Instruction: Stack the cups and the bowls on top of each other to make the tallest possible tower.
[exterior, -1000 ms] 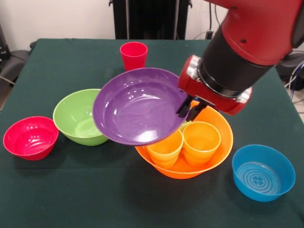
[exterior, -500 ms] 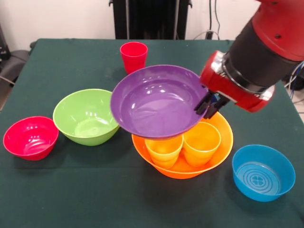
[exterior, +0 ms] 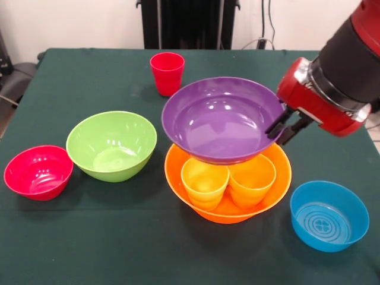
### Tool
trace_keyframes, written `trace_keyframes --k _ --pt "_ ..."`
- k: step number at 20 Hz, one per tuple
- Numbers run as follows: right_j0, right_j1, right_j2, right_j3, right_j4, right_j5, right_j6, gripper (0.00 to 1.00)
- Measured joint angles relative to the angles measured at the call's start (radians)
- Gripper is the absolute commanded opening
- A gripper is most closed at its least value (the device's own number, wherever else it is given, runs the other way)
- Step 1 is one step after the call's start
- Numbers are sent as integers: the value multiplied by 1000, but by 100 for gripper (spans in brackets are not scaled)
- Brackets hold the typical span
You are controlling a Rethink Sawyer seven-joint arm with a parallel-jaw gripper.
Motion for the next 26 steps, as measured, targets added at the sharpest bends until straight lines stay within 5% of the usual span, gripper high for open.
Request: trace_keyframes --k 26 --pt "56 40 -72 15 0 -129 112 0"
